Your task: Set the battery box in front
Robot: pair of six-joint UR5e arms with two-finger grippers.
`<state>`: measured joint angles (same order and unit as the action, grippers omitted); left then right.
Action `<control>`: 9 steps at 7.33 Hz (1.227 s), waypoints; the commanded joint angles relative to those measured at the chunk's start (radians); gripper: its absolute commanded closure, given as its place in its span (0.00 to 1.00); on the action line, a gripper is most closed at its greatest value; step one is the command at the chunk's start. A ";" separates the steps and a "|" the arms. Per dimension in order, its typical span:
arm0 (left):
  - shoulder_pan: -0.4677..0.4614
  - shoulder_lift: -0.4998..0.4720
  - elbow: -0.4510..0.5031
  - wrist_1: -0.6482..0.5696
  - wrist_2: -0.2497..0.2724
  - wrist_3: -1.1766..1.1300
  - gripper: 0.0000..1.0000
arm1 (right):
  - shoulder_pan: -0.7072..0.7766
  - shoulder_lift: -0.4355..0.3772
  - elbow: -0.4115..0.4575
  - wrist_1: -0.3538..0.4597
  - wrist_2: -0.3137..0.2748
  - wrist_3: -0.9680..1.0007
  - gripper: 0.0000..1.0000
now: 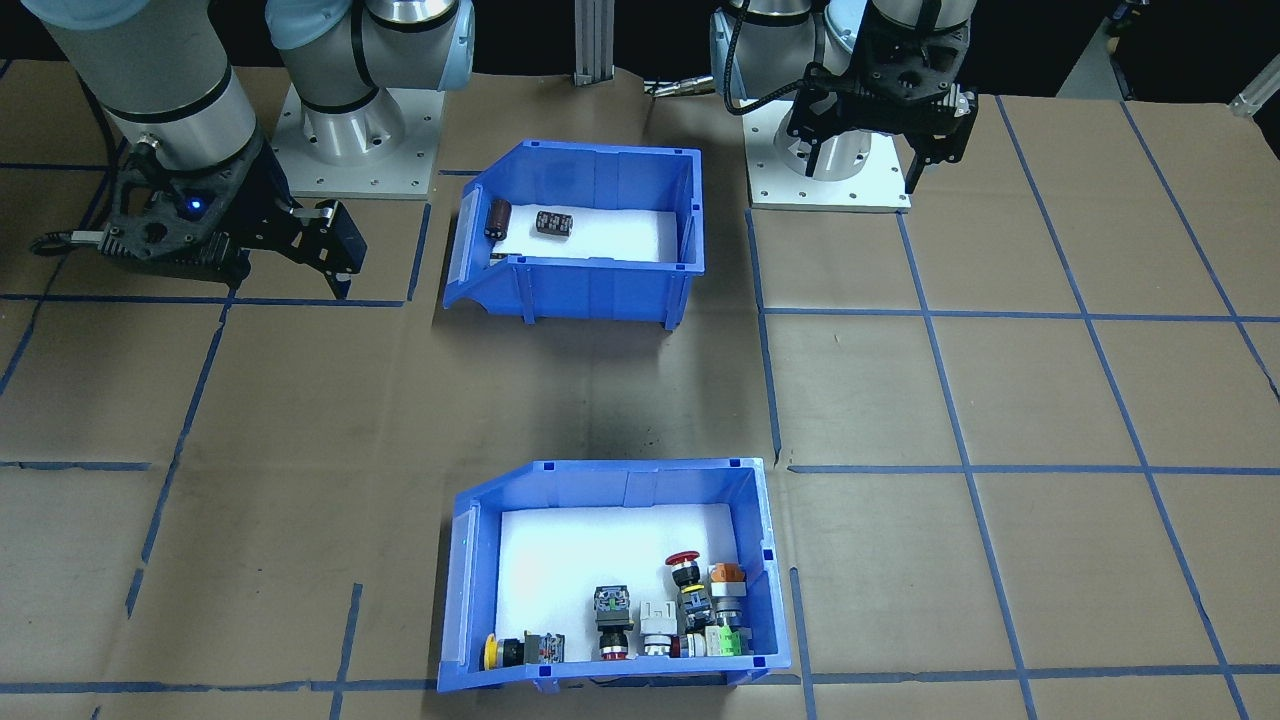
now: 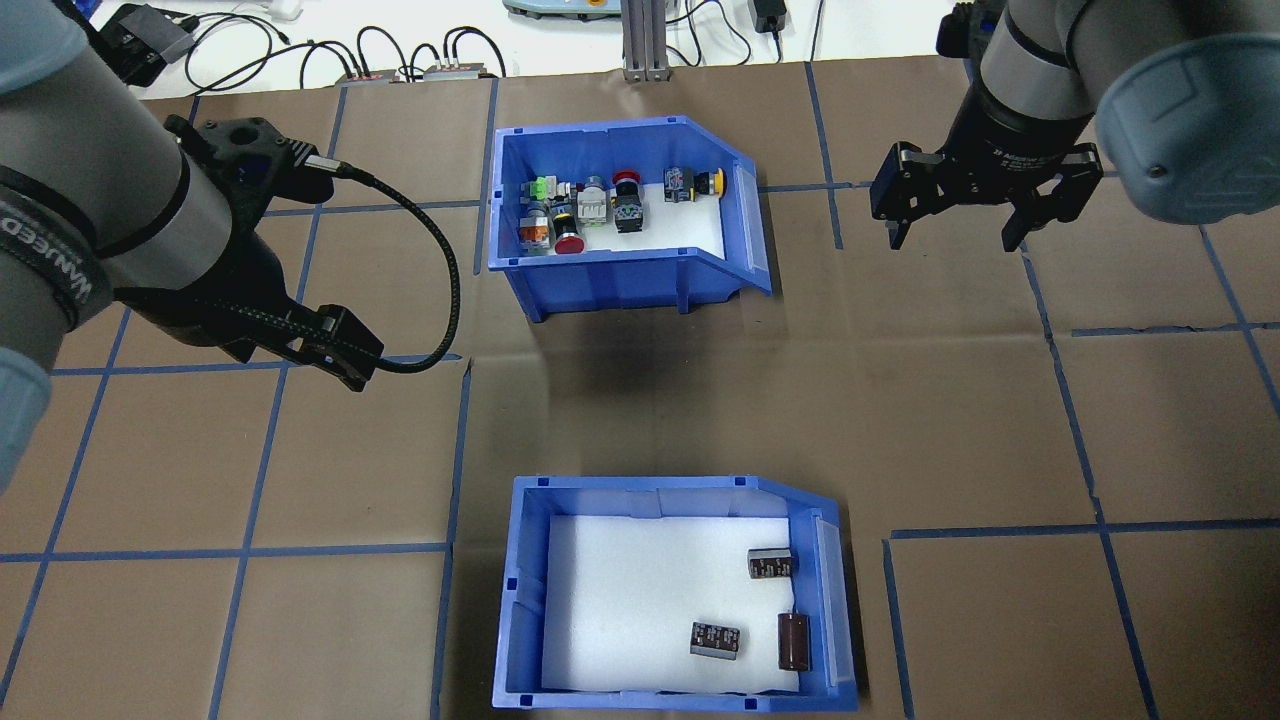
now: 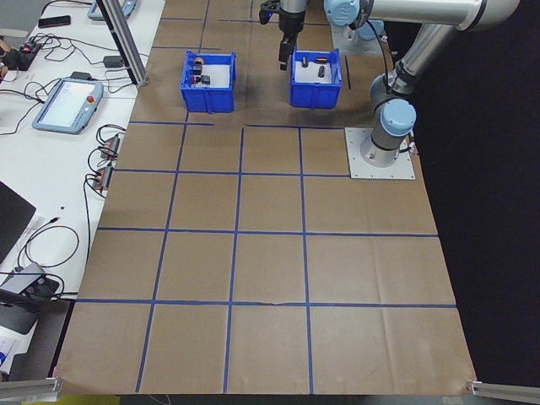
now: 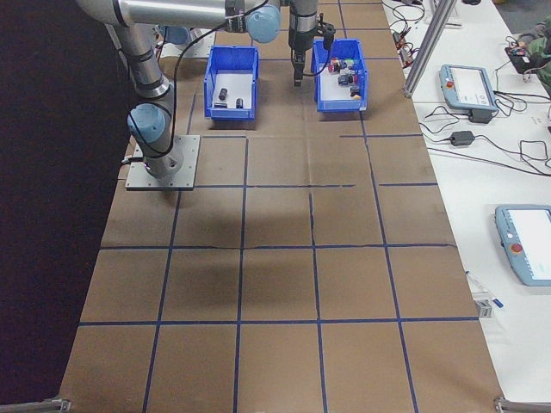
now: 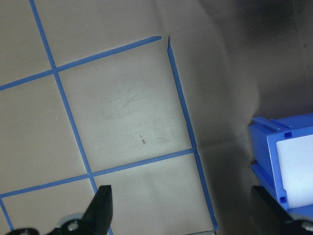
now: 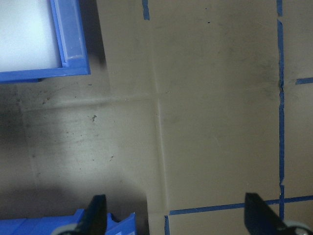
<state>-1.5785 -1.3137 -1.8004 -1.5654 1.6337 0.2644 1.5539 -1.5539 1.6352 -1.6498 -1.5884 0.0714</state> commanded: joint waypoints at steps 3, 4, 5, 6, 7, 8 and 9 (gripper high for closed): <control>0.000 0.002 0.003 -0.002 0.002 -0.001 0.01 | 0.000 0.000 0.000 0.001 -0.001 -0.004 0.00; 0.000 -0.001 0.003 0.001 0.000 -0.005 0.01 | 0.000 0.000 0.000 0.001 0.001 -0.005 0.00; 0.000 -0.013 0.004 0.001 -0.002 -0.010 0.01 | 0.002 0.000 -0.002 0.002 0.002 -0.008 0.00; 0.000 -0.013 0.007 0.004 0.003 -0.010 0.01 | 0.002 0.003 -0.003 0.001 0.008 -0.011 0.00; 0.000 -0.027 0.004 0.052 0.008 -0.025 0.01 | 0.009 0.014 -0.005 -0.008 0.014 -0.036 0.00; 0.000 -0.033 -0.011 0.091 0.003 -0.198 0.01 | 0.040 0.018 -0.008 -0.022 0.013 -0.114 0.00; 0.000 -0.019 -0.037 0.093 0.000 -0.419 0.01 | 0.060 0.034 -0.011 -0.048 0.013 -0.210 0.00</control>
<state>-1.5784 -1.3395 -1.8130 -1.4913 1.6370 0.0665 1.5875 -1.5348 1.6280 -1.6727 -1.5759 -0.0373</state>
